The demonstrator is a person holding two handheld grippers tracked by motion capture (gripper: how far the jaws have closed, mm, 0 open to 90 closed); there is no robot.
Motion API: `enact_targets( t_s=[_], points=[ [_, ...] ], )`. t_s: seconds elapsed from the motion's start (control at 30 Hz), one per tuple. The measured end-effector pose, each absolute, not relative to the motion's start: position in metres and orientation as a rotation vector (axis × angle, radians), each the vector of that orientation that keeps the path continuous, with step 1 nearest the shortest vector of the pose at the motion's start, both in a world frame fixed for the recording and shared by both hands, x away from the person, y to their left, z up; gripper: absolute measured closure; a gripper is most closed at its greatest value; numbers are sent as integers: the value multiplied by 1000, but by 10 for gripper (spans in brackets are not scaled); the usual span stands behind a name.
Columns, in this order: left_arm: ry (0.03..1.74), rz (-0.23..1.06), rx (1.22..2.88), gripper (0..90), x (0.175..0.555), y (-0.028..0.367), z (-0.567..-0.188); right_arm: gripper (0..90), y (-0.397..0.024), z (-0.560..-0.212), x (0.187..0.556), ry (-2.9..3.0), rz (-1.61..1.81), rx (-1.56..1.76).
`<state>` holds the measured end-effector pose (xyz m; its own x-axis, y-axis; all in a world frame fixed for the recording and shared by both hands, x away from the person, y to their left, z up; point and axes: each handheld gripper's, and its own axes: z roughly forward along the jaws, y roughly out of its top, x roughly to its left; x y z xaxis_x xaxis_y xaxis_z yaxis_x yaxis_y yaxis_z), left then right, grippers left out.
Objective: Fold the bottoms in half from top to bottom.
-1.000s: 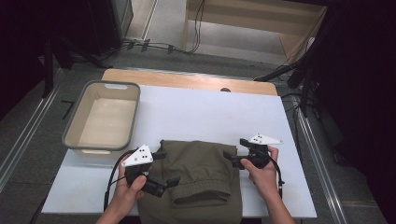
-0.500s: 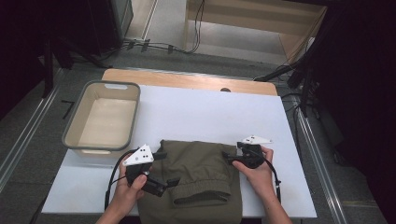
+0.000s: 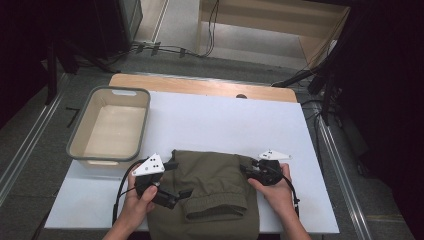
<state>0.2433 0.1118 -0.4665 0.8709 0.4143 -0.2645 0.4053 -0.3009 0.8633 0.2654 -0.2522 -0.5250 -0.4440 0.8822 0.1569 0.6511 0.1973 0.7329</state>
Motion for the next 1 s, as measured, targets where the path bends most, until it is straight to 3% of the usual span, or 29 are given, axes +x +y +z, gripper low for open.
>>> enact_targets(
  t_s=[0.1, 0.2, 1.0],
  points=[
    [607, 10, 1928, 0, 245, 109, -467, 744, -253, -525, 263, 2215, 1142, 1428],
    [609, 9, 1926, 0, 247, 108, -466, 788, -252, -523, 261, 2227, 1139, 1372],
    [689, 63, 1914, 0, 290, 84, -459, 808, -292, -491, 252, 2089, 1187, 1259]
  ],
)
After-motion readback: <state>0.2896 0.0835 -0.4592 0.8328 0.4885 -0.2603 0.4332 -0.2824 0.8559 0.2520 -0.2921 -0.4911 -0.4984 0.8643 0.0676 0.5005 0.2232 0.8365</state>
